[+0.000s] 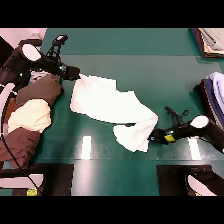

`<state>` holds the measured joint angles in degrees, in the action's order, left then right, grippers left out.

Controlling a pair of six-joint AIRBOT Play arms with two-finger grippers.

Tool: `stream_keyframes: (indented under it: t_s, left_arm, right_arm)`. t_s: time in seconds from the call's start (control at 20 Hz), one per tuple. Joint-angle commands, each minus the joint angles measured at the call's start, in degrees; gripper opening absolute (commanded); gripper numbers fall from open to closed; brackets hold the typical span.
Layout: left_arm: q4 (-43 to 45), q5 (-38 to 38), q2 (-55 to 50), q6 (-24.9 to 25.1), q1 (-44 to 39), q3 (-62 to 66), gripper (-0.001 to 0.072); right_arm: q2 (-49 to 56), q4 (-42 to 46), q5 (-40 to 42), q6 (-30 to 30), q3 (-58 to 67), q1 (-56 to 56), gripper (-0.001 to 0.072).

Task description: Fold the shirts.

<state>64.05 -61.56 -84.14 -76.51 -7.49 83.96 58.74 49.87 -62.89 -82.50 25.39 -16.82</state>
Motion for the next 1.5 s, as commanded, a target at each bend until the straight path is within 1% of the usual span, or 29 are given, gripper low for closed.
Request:
stream_keyframes:
  t_s: [0.0, 0.05, 0.1, 0.15, 0.2, 0.3, 0.4, 0.5, 0.6, 0.75, 0.9, 1.05, 1.15, 1.3, 1.35, 1.45]
  left_arm:
    - [0.0, -0.1, 0.0, 0.1, 0.0, 0.1, 0.0023]
    - [0.0, -0.3, 0.1, 0.1, 0.0, 0.1, 0.0023]
    - [0.2, -0.7, 0.2, 0.0, 0.0, 0.4, 0.0023]
    - [0.6, -1.0, 0.8, 0.0, 0.0, 1.3, 0.0023]
    - [1.4, -1.0, 1.9, 0.0, 0.0, 2.5, 0.0022]
    - [4.2, -0.8, 5.8, 0.0, 0.0, 6.7, 0.0022]
    - [7.2, -0.9, 10.9, 0.0, 0.0, 13.1, 0.0022]
    - [7.7, -1.0, 16.0, 0.1, 0.0, 19.3, 0.0023]
    - [7.4, -1.1, 21.4, 0.1, 0.0, 25.2, 0.0023]
    - [6.1, -1.0, 29.1, 0.1, 0.0, 31.6, 0.0023]
    - [4.4, 1.0, 35.6, 0.0, 0.0, 33.6, 0.0021]
    - [4.1, 4.7, 39.2, 0.0, 0.0, 33.7, 0.002]
    - [4.7, 4.7, 39.4, 0.1, 0.0, 33.8, 0.0019]
    - [10.0, 0.0, 35.4, 0.0, 0.0, 32.2, 0.002]
    - [12.3, -1.2, 33.2, -0.1, 0.0, 30.7, 0.0021]
    - [16.5, -3.7, 27.0, -2.5, 0.0, 26.4, 0.0022]
  right_arm:
    - [7.0, 0.1, 4.9, -0.6, 2.3, -6.8, 0.0137]
    - [8.6, 1.2, 4.8, -0.6, 4.2, -7.5, 0.0038]
    - [9.6, 2.9, 3.9, -0.7, 6.3, -7.6, 0.0014]
    - [9.7, 5.2, 2.5, -1.4, 8.5, -7.4, 0.0014]
    - [9.0, 9.0, 0.3, -3.4, 11.2, -6.6, 0.0013]
    - [4.0, 18.1, -4.9, -7.2, 17.1, -3.6, 0.0013]
    - [-2.8, 25.5, -10.9, -8.1, 24.5, 1.3, 0.0013]
    - [-8.9, 28.4, -15.3, -7.7, 33.4, 7.5, 0.0013]
    - [-13.3, 28.1, -18.7, -5.6, 42.8, 13.7, 0.0013]
    - [-17.3, 28.1, -22.4, -4.4, 55.9, 19.8, 0.0013]
    - [-18.8, 28.2, -25.0, -3.0, 66.2, 23.5, 0.0013]
    - [-17.3, 28.2, -28.4, -2.9, 75.4, 25.8, 0.0013]
    - [-14.4, 28.2, -31.2, -2.9, 81.7, 26.3, 0.0013]
    - [-7.3, 28.2, -36.9, -3.1, 90.6, 26.3, 0.0012]
    - [-4.8, 28.2, -38.4, -3.9, 91.9, 26.3, 0.0012]
    - [0.2, 28.2, -40.7, -6.0, 90.7, 26.1, 0.0012]
